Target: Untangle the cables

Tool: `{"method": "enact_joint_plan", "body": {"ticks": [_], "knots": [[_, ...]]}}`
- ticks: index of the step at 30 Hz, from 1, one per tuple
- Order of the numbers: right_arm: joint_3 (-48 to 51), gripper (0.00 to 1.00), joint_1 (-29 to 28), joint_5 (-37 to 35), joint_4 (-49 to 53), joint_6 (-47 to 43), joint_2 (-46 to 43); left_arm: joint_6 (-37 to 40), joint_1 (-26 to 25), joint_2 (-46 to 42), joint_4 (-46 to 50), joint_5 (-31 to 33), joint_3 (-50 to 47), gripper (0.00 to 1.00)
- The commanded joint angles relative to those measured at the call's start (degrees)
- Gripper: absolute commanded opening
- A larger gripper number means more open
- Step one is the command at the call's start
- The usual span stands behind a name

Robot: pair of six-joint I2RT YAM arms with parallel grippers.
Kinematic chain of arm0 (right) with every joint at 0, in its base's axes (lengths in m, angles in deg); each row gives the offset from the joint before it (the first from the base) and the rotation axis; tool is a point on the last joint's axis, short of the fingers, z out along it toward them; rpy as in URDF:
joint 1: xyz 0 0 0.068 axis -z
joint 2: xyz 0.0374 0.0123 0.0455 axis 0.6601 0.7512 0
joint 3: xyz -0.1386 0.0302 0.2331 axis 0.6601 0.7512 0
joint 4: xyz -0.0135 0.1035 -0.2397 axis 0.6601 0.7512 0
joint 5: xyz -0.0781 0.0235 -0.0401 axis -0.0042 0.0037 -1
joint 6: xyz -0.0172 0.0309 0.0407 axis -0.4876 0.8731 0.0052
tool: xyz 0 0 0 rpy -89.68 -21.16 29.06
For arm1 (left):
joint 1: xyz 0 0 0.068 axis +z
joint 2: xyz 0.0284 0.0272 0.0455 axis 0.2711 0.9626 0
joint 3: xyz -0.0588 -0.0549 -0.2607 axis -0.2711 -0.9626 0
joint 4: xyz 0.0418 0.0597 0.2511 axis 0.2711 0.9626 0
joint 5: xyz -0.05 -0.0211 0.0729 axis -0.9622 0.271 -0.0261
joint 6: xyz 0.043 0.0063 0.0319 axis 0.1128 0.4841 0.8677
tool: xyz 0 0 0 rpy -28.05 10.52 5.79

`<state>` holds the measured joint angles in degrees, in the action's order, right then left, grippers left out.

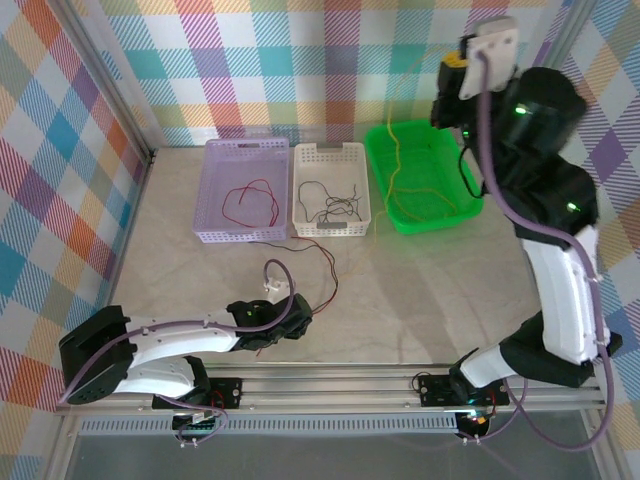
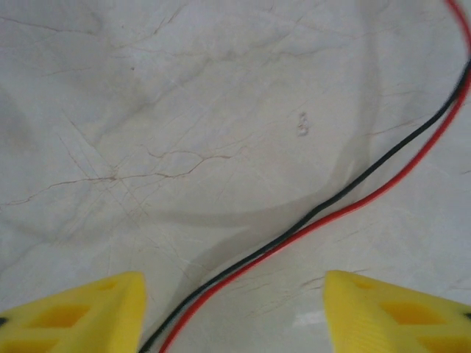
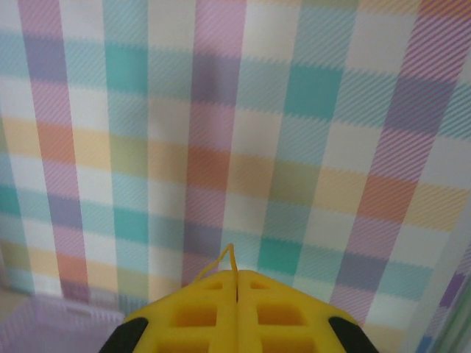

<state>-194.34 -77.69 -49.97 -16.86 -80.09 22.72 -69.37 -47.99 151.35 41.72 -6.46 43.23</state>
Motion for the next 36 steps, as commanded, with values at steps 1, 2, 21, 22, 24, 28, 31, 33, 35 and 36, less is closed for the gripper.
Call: {"method": "enact_joint_plan", "body": {"ticks": [1, 2, 21, 22, 24, 28, 31, 33, 35, 36], "knots": [[0.7, 0.0, 0.0, 2.8, 2.4, 3.3, -1.4, 1.4, -1.1, -5.3, -0.4, -0.7, -0.2, 0.78], [0.8, 0.0, 0.0, 4.7, 3.7, 4.7, -1.6, 2.3, -1.2, -7.0, -1.0, -0.8, -0.1, 0.82], [3.9, 0.0, 0.0, 43.5, 18.3, 25.6, -10.0, 40.1, -1.1, -2.2, -20.5, -6.8, 16.8, 1.0], [4.9, 0.0, 0.0, 44.8, 17.8, 26.4, -10.5, 41.0, -1.1, -0.7, -21.3, -7.9, 18.1, 1.0], [6.5, 0.0, 0.0, 46.9, 17.0, 27.6, -11.4, 42.2, -1.0, 1.7, -22.9, -8.8, 19.8, 1.0], [9.2, 0.0, 0.0, 49.8, 15.0, 30.0, -13.0, 43.2, -1.0, 4.0, -29.0, -8.2, 20.3, 1.0], [10.5, 0.0, 0.0, 51.4, 13.9, 31.3, -13.8, 42.3, -0.4, 5.2, -32.7, -9.3, 20.4, 1.0], [11.3, 0.0, 0.0, 52.1, 13.1, 31.9, -14.3, 41.1, -0.2, 6.1, -33.9, -10.2, 20.9, 1.0], [12.2, 0.0, 0.0, 52.5, 12.1, 32.5, -14.9, 39.4, 0.1, 7.0, -34.6, -11.4, 21.4, 1.0], [12.4, 0.0, 0.0, 52.7, 11.9, 32.7, -15.1, 38.6, 0.2, 7.2, -35.2, -12.0, 21.2, 1.0]]}}
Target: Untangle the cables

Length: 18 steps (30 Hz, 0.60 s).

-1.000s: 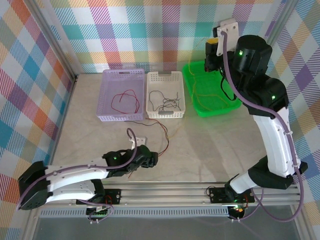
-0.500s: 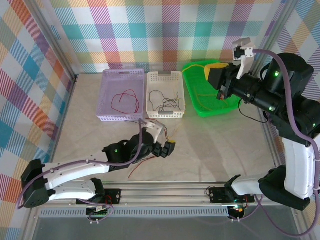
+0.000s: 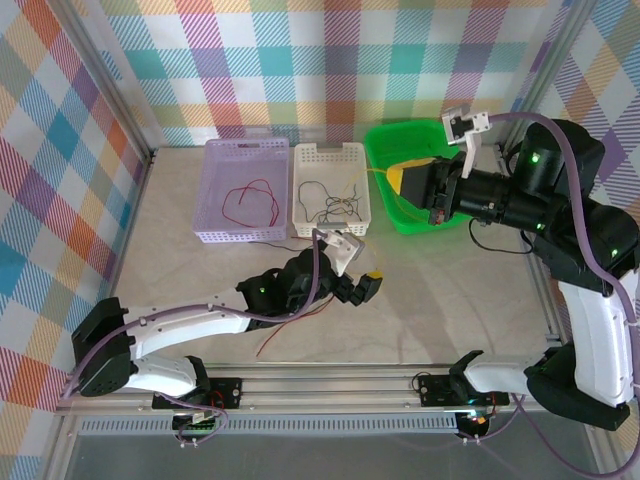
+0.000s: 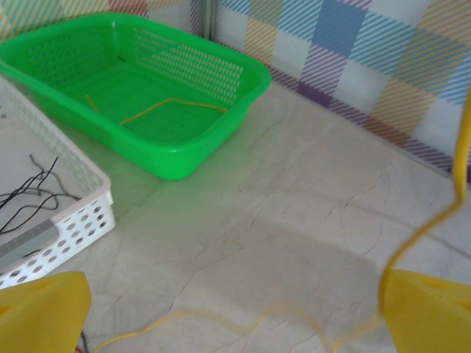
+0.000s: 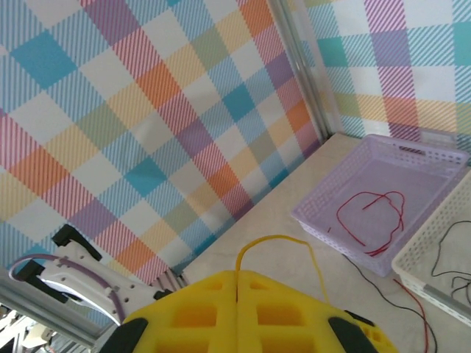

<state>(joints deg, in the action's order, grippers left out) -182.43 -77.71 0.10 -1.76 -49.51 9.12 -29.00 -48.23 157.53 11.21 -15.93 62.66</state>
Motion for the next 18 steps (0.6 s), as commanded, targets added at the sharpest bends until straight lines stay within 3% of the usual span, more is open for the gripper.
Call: {"method": "enact_joint_plan", "body": {"ticks": [1, 8, 18], "knots": [[0.8, 0.0, 0.0, 2.7, -3.5, 2.2, -1.7, -2.9, 0.6, 1.2, -5.4, -3.3, 1.6, 1.0], [2.3, 0.0, 0.0, 2.5, -5.2, 2.6, -3.0, -9.2, 1.5, 2.3, -8.9, -10.4, -0.1, 1.0], [5.2, 0.0, 0.0, 2.1, -8.4, 3.9, -5.0, -15.2, 2.8, 4.1, -13.4, -16.9, -1.3, 0.9]]}}
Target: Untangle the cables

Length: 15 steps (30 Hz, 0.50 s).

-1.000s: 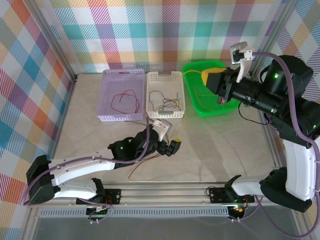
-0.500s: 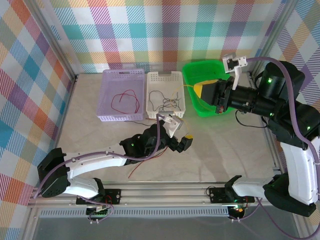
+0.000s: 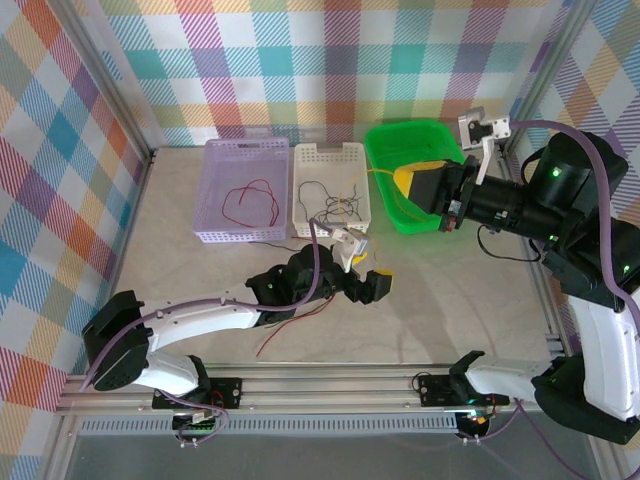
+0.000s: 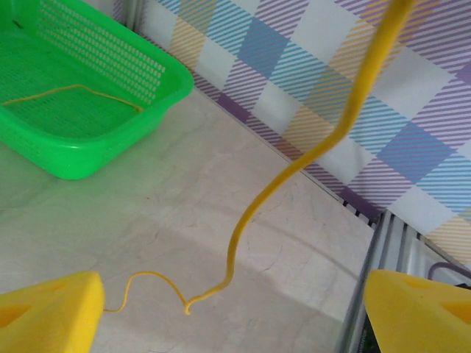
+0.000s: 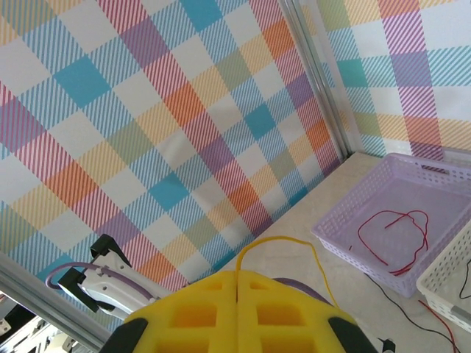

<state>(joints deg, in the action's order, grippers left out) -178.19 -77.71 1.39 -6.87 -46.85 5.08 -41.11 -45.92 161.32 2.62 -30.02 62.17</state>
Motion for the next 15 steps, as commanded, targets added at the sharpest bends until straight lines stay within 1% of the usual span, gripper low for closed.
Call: {"method": "enact_joint_plan", "body": {"ticks": [1, 5, 7, 12, 15], "knots": [[1.3, 0.0, 0.0, 0.9, -3.7, 1.4, -1.1, -3.4, 0.6, 0.3, -5.6, -2.9, -1.0, 0.89], [2.0, 0.0, 0.0, 2.1, -4.5, 2.3, -1.3, -3.8, 0.6, -0.5, -6.8, -1.8, -1.4, 0.82], [2.7, 0.0, 0.0, 2.8, -5.4, 2.8, -1.5, -3.6, 0.6, -1.0, -7.0, -1.2, -1.5, 0.69], [4.9, 0.0, 0.0, 3.5, -7.3, 3.7, -2.5, -3.6, 0.5, -1.6, -7.0, -1.3, -1.2, 0.51], [5.2, 0.0, 0.0, 2.4, -7.1, 3.6, -2.8, -3.3, 0.6, -1.9, -6.0, -2.0, -0.9, 0.35]]}}
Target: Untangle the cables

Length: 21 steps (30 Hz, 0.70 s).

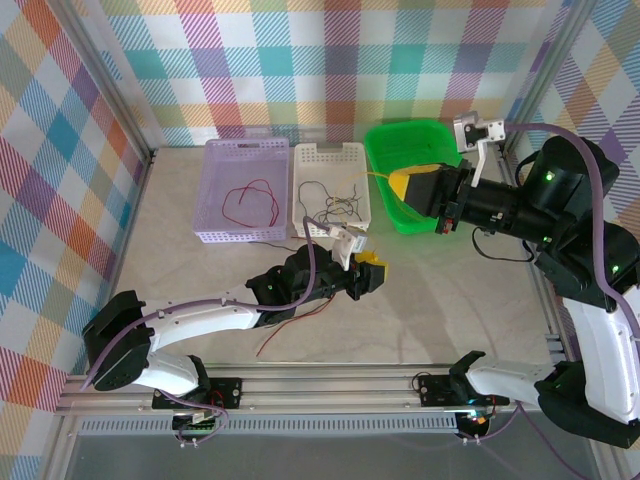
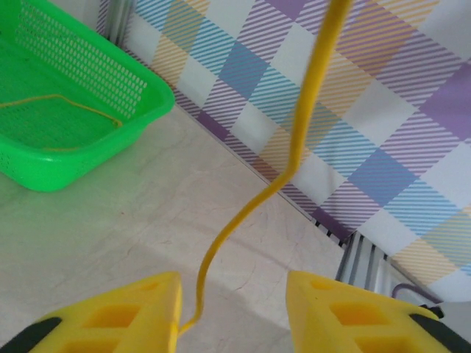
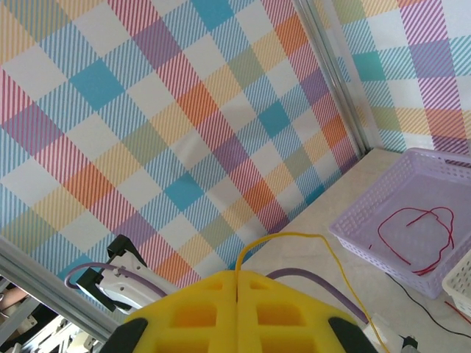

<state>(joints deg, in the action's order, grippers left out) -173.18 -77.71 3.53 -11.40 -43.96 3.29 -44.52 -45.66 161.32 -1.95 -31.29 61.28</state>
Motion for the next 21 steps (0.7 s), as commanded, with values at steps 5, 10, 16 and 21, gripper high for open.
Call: {"method": "enact_joint_plan", "body": {"ticks": [5, 10, 16, 21], "knots": [[2.1, 0.0, 0.0, -2.1, -3.4, 0.8, -2.4, 0.5, 0.5, -2.8, 0.0, -1.9, -0.4, 0.2], [3.8, 0.0, 0.0, -5.7, -3.6, 0.5, -3.5, 1.0, 0.8, -4.1, 1.9, -3.4, -0.8, 0.02], [6.7, 0.0, 0.0, -11.4, -3.6, -0.1, -5.4, 1.2, 1.4, -6.1, 4.2, -5.2, -1.2, 0.0], [12.0, 0.0, 0.0, -21.7, -2.7, -0.8, -8.4, 0.9, 1.4, -8.0, 9.1, -5.7, -0.6, 0.0]]}}
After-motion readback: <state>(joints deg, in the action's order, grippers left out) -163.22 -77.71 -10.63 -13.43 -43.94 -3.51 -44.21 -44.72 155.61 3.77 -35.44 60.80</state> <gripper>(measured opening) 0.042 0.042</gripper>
